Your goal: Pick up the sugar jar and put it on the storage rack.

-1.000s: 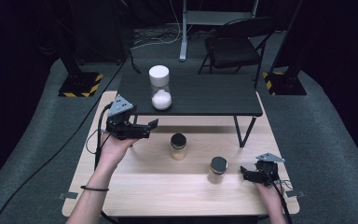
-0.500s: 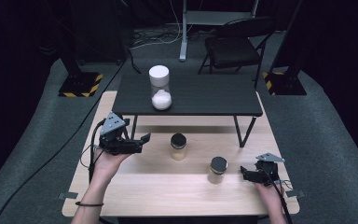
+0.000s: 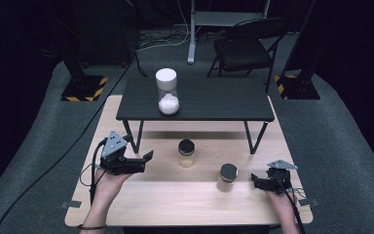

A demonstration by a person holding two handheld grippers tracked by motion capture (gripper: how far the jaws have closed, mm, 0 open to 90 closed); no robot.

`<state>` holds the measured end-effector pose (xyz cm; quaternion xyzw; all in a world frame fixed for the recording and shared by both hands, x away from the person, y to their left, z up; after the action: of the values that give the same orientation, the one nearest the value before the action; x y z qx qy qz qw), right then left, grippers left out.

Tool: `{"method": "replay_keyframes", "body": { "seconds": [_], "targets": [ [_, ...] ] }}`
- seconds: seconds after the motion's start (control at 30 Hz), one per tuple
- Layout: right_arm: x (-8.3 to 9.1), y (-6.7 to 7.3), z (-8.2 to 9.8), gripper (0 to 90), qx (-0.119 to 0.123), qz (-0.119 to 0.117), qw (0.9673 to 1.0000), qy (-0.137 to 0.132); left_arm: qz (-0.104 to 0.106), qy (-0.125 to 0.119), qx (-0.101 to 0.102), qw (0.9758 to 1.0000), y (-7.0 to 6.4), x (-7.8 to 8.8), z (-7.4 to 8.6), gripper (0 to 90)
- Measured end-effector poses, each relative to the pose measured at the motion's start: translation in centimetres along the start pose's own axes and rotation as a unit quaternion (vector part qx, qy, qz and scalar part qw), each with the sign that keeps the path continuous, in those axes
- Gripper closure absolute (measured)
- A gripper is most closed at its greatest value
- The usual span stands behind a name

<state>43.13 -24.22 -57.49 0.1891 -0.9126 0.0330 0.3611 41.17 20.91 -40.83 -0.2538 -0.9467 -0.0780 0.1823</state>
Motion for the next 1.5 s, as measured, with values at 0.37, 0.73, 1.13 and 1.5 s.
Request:
{"method": "replay_keyframes", "body": {
  "seconds": [0.37,0.73,1.13,1.5],
  "targets": [
    [0.0,0.0,0.0,10.5,0.0,0.0,1.0,0.0,-0.014,0.002,-0.001,0.9999,0.4,0.1,2.9,6.3],
    [0.0,0.0,0.0,10.5,0.0,0.0,1.0,0.0,-0.021,0.019,0.004,0.9996,1.1,-0.5,5.4,6.4],
    [0.0,0.0,0.0,10.5,-0.001,0.0,1.0,0.0,-0.032,0.04,0.019,0.9985,2.5,-1.6,8.7,6.5],
    [0.0,0.0,0.0,10.5,0.0,0.0,1.0,0.0,-0.046,0.074,0.023,0.996,3.3,-2.8,11.3,6.5]
  ]
}}
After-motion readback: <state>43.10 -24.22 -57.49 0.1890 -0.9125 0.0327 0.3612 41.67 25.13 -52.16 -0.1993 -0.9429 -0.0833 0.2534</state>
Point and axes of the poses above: each handheld gripper's, and its own axes: x roughly backward along the jaws, z roughly out of its underside, y roughly to its left, the point moved 7 cm from there along -x, roughly forward along the jaws, and after that the axes turned 6 degrees about -z, right-handed, at the moved point
